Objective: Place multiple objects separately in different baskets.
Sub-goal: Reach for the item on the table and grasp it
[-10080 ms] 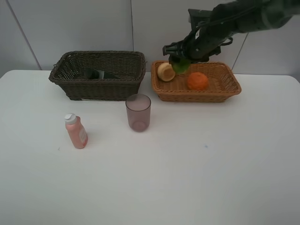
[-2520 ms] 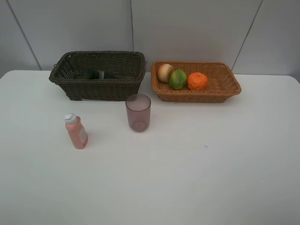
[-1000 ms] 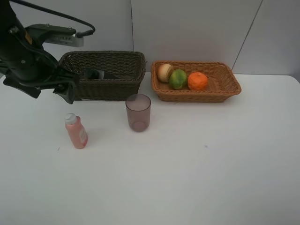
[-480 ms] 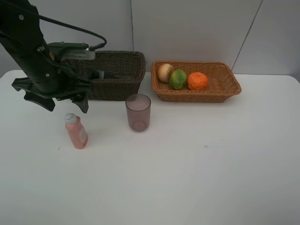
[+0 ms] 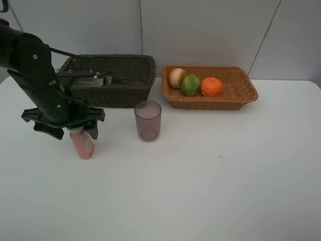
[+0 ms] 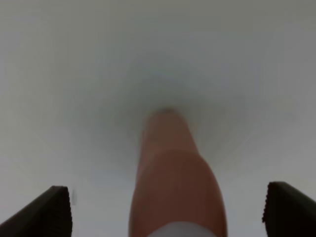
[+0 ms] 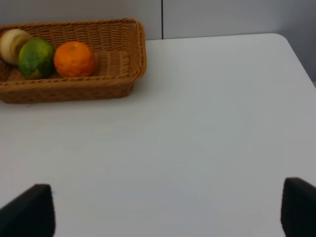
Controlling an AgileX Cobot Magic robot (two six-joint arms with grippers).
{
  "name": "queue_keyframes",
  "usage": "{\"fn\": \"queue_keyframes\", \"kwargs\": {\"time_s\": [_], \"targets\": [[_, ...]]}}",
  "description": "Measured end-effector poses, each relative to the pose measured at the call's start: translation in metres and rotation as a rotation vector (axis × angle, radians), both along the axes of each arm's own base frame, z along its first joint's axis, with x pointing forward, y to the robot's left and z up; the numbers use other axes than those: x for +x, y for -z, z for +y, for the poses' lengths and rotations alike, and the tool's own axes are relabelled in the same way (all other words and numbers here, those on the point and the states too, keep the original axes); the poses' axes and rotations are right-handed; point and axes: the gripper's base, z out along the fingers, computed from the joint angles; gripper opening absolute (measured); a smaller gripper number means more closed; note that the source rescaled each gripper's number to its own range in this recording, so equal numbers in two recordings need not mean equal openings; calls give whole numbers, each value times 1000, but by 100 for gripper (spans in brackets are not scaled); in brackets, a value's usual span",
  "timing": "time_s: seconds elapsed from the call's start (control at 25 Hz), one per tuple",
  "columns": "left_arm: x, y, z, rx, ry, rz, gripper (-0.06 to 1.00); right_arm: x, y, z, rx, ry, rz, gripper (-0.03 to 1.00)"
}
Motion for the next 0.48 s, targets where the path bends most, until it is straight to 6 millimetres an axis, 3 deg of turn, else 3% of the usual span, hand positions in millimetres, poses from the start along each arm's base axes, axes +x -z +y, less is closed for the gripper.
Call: {"fn": "queue_keyframes", "kwargs": {"time_s": [0.32,0.4,0.48], "targets": [[3,6,-2,-16,-1,-22,99,0,0,0,0,0,0,98],[3,6,-2,-17,-1,-24,92,0,0,0,0,0,0,98],[3,6,-2,-23,-9,-21,74,0,0,0,0,0,0,98]]}}
